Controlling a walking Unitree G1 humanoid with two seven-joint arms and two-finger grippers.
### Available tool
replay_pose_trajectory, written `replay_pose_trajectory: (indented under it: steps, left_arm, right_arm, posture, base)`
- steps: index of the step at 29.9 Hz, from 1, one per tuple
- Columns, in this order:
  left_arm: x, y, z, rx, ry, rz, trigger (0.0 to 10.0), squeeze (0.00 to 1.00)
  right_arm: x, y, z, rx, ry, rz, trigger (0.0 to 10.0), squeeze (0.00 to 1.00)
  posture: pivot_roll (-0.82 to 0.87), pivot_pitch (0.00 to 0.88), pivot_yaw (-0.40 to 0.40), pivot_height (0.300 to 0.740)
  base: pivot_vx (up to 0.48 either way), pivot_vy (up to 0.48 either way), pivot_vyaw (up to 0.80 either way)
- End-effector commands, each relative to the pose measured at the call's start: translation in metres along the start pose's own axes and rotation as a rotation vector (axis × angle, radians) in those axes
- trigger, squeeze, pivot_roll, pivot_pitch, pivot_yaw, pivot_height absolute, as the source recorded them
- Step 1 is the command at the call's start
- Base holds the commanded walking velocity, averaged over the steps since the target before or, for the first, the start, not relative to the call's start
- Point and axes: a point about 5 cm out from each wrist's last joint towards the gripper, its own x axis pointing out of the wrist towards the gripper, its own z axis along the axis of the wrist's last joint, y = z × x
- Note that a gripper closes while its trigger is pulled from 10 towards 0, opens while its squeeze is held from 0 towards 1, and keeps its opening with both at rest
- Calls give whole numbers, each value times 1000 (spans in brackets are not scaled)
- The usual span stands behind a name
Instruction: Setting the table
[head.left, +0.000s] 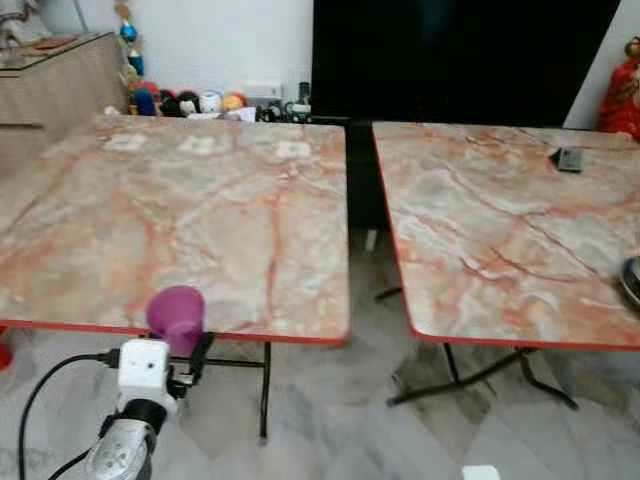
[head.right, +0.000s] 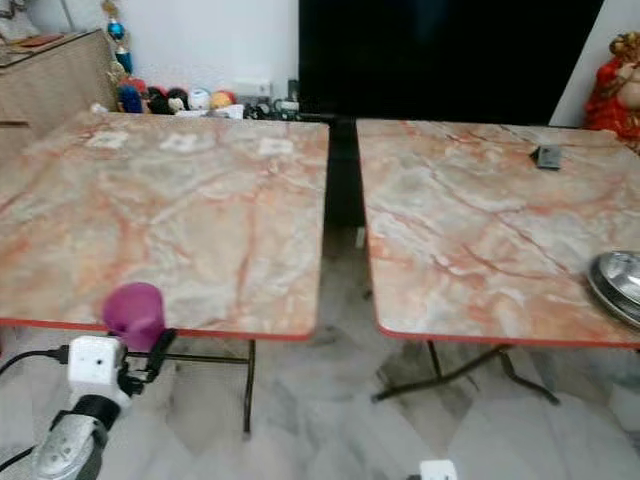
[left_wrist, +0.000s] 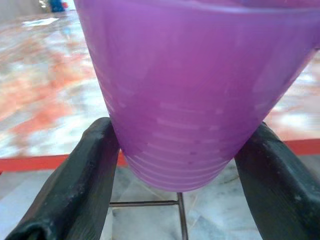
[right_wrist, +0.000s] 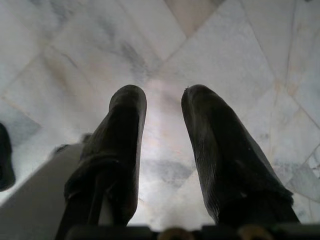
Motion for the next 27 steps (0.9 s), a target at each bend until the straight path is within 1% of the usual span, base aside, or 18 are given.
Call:
replay_pose_trajectory:
  steps: [1,15,27]
  left_arm:
    - [2,-5,2,7,-1,-21,10000,0]
    - [1,3,4,22,1,-1,10000,0]
    - [0,4,4,25,4,2,10000,0]
  right_arm:
    - [-1,-6,-2,11,5,-21,10000,0]
    - [0,-7,-2,13,3,-25,10000,0]
    - [0,-7,-1,15,3,-26,10000,0]
  posture:
    - [26,39,17,740]
    - [24,54,15,740]
    - [28,67,14,740]
  base:
    - [0,-416,0]
    - [0,-418,0]
    - [0,-419,0]
